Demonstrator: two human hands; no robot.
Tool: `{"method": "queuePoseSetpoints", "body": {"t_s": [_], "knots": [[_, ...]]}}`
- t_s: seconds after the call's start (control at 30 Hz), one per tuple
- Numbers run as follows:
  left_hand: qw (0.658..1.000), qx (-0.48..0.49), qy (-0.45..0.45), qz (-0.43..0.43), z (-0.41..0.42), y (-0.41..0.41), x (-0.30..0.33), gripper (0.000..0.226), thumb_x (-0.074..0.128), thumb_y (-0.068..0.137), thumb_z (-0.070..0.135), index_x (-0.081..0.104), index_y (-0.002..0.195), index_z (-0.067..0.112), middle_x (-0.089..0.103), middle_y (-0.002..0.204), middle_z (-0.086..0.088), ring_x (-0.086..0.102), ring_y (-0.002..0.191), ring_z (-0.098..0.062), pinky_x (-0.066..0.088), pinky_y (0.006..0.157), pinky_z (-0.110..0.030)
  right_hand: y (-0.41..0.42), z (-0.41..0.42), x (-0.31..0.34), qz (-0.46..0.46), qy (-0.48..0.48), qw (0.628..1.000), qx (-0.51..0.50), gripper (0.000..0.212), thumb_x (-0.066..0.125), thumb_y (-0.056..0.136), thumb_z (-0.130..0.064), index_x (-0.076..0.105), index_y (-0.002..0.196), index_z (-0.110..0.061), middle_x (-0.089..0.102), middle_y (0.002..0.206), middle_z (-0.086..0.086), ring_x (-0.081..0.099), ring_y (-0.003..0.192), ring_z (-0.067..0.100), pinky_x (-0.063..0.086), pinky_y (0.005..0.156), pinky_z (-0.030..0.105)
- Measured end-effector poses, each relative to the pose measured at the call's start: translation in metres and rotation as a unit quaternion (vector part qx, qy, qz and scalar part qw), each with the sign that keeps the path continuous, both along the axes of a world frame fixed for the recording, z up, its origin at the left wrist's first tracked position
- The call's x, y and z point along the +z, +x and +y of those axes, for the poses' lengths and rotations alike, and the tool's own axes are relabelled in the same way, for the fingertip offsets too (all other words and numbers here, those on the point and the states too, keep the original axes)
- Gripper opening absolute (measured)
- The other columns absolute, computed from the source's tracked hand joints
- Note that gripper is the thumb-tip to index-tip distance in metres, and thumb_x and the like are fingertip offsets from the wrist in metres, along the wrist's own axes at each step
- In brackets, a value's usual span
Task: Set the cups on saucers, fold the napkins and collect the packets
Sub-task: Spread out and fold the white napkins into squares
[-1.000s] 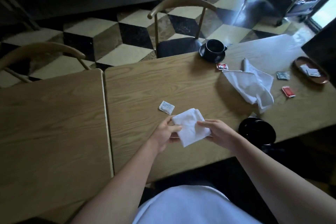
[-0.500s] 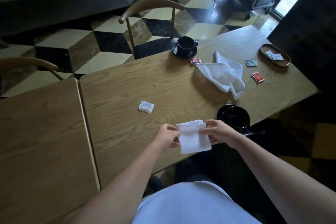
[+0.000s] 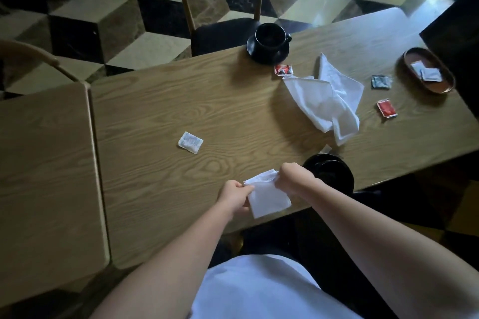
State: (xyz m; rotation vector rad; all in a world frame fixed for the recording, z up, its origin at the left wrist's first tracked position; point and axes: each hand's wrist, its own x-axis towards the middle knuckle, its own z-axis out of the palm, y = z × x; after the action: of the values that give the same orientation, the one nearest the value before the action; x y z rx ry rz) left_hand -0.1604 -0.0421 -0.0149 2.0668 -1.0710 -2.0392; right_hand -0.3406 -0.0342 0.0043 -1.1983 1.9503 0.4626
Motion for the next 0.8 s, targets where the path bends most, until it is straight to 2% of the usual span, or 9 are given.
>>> {"method": "queuePoseSetpoints", "body": {"t_s": [0.07,0.13,0.23,0.4,0.5,0.57,0.63,0.7,0.8], "knots": [[1.000,0.014,0.000,-0.025,-0.005,-0.007,-0.010,0.020,0.067,0.085,0.024,0.052,0.082,0.011,0.070,0.097,-0.019,0.072,0.073,-0.027,0.061,0.055,-0.037,-0.006,-0.006,-0.010,-0.012,0.013,1.000,0.001,0.014,0.046,0.078,-0.010,0.058,0.071,-0.011,0.066,0.060,0.001,0.061,0.044,0.016,0.039,0.044,0.020],[0.999,0.006,-0.006,-0.052,-0.010,-0.014,-0.015,0.025,0.066,0.084,0.027,0.048,0.075,0.013,0.068,0.086,-0.016,0.071,0.064,-0.028,0.062,0.058,-0.049,-0.011,-0.011,-0.016,-0.009,0.013,1.000,0.014,0.013,0.050,0.080,-0.019,0.058,0.073,-0.012,0.062,0.063,-0.002,0.058,0.049,0.017,0.036,0.046,0.022],[0.990,-0.047,-0.044,-0.124,-0.017,-0.022,-0.019,0.027,0.066,0.082,0.032,0.049,0.071,0.015,0.062,0.073,-0.008,0.062,0.048,-0.021,0.060,0.046,-0.040,-0.016,-0.015,-0.024,0.000,0.007,0.998,0.058,0.019,0.055,0.083,-0.031,0.052,0.075,-0.014,0.056,0.075,-0.001,0.058,0.067,0.026,0.040,0.057,0.027],[0.970,-0.151,-0.065,-0.177,-0.022,-0.020,-0.022,0.027,0.063,0.081,0.031,0.044,0.067,0.018,0.060,0.066,-0.008,0.061,0.050,-0.029,0.052,0.043,-0.032,-0.022,-0.020,-0.030,0.007,-0.007,0.997,0.079,0.026,0.063,0.080,-0.044,0.059,0.078,-0.019,0.059,0.080,0.001,0.062,0.079,0.030,0.040,0.063,0.030],[0.945,-0.229,-0.089,-0.215,-0.026,-0.020,-0.024,0.024,0.064,0.077,0.029,0.044,0.068,0.019,0.064,0.075,-0.008,0.062,0.067,-0.030,0.047,0.058,-0.034,-0.025,-0.019,-0.035,0.004,-0.015,0.996,0.083,0.036,0.065,0.083,-0.050,0.067,0.096,-0.016,0.069,0.098,0.004,0.069,0.095,0.031,0.040,0.066,0.031],[0.931,-0.269,-0.093,-0.230,-0.033,-0.023,-0.023,0.018,0.062,0.075,0.028,0.048,0.078,0.017,0.066,0.089,-0.007,0.064,0.082,-0.031,0.040,0.059,-0.031,-0.025,-0.020,-0.035,-0.002,-0.014,0.996,0.093,0.035,0.065,0.084,-0.049,0.067,0.095,-0.016,0.070,0.100,0.004,0.069,0.095,0.031,0.040,0.066,0.031],[0.944,-0.230,-0.089,-0.217,-0.043,-0.031,-0.020,0.024,0.063,0.072,0.024,0.046,0.087,0.017,0.061,0.089,-0.004,0.060,0.084,-0.029,0.037,0.060,-0.030,-0.029,-0.025,-0.031,-0.013,-0.004,0.996,0.091,0.029,0.065,0.081,-0.046,0.061,0.081,-0.018,0.067,0.091,0.003,0.066,0.085,0.030,0.039,0.060,0.028],[0.971,-0.099,-0.107,-0.192,-0.057,-0.049,-0.011,0.024,0.062,0.073,0.022,0.046,0.089,0.018,0.058,0.083,0.001,0.056,0.077,-0.027,0.036,0.060,-0.030,-0.042,-0.034,-0.023,-0.047,0.000,0.997,0.054,0.032,0.065,0.077,-0.047,0.059,0.074,-0.015,0.065,0.080,0.003,0.064,0.074,0.028,0.043,0.056,0.028],[0.980,0.019,-0.141,-0.138,-0.083,-0.089,0.005,0.011,0.058,0.075,0.020,0.053,0.086,0.019,0.060,0.071,0.005,0.056,0.064,-0.021,0.041,0.056,-0.027,-0.076,-0.050,-0.011,-0.171,-0.083,0.969,-0.159,0.035,0.070,0.077,-0.041,0.068,0.082,-0.006,0.075,0.075,0.009,0.072,0.059,0.016,0.057,0.056,0.031]]}}
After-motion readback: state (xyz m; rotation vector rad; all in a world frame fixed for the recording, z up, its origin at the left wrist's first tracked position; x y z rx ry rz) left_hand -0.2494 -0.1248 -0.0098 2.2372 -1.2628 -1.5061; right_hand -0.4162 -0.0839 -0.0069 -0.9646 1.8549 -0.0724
